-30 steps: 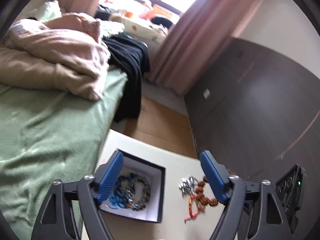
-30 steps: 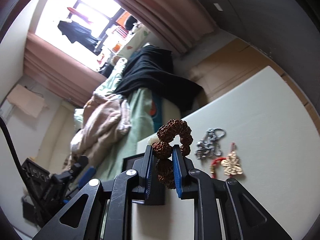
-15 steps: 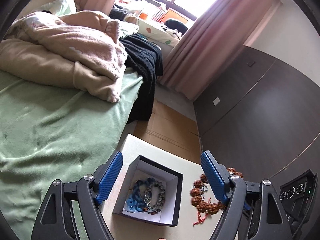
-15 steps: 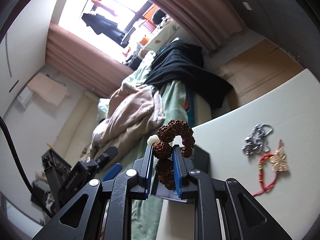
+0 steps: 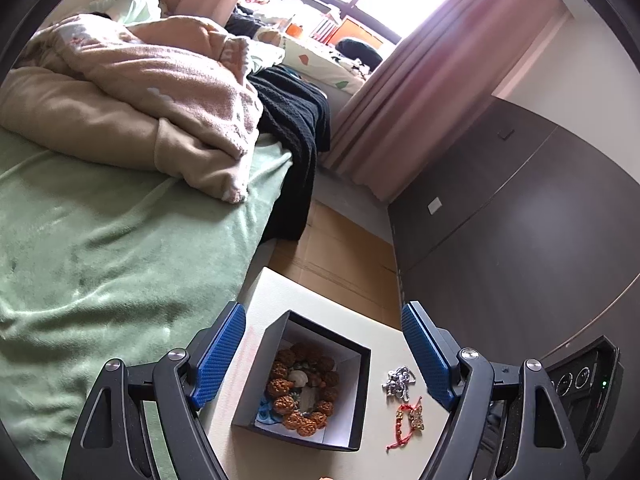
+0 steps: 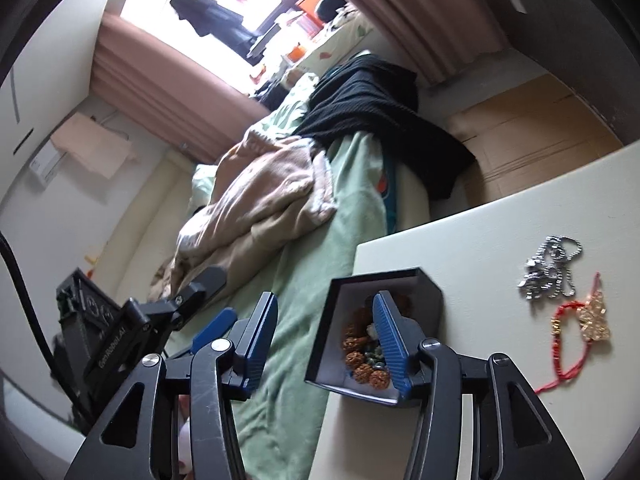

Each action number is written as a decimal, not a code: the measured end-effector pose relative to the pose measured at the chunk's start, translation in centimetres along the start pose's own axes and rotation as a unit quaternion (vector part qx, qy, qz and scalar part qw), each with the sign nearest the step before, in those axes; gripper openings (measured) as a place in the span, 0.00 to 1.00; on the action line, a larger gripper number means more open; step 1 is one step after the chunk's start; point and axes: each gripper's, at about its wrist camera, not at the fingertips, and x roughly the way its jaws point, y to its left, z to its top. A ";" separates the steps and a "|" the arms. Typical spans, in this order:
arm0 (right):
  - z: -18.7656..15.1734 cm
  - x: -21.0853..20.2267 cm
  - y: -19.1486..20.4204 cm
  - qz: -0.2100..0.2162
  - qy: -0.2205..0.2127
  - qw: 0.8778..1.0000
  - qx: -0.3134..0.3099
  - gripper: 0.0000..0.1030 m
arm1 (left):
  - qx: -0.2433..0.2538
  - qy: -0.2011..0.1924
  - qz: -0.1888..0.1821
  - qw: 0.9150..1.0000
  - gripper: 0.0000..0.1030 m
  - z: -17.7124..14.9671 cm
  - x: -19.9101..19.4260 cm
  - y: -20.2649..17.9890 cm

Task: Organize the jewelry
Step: 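Lower the brown rudraksha bracelet into the box and open the right tool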

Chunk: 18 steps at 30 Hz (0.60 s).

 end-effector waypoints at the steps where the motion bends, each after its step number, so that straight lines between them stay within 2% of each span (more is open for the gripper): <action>1: 0.0 -0.3 -0.3 -0.001 -0.001 1.000 0.007 0.49 | 0.001 0.001 0.000 1.000 0.78 -0.1 0.1 -0.1; 6: 0.3 -2.1 -1.9 -0.034 -0.009 0.999 0.021 0.52 | 0.010 0.005 -0.001 1.000 0.78 -0.5 0.4 -0.9; 8: 0.5 -3.1 -2.5 -0.039 -0.015 0.999 0.030 0.57 | 0.019 0.007 -0.002 1.000 0.78 -0.8 0.6 -1.5; 10: 0.6 -4.3 -3.0 -0.055 -0.026 0.998 0.034 0.68 | 0.031 0.010 -0.002 0.999 0.78 -1.1 0.8 -2.2; 12: 0.6 -5.6 -3.4 -0.066 -0.036 0.997 0.036 0.71 | 0.042 0.013 -0.002 0.999 0.78 -1.6 1.0 -2.9; 18: 0.9 -8.0 -5.4 -0.087 -0.046 0.993 0.061 0.72 | 0.066 0.028 -0.004 0.997 0.78 -2.9 2.2 -5.0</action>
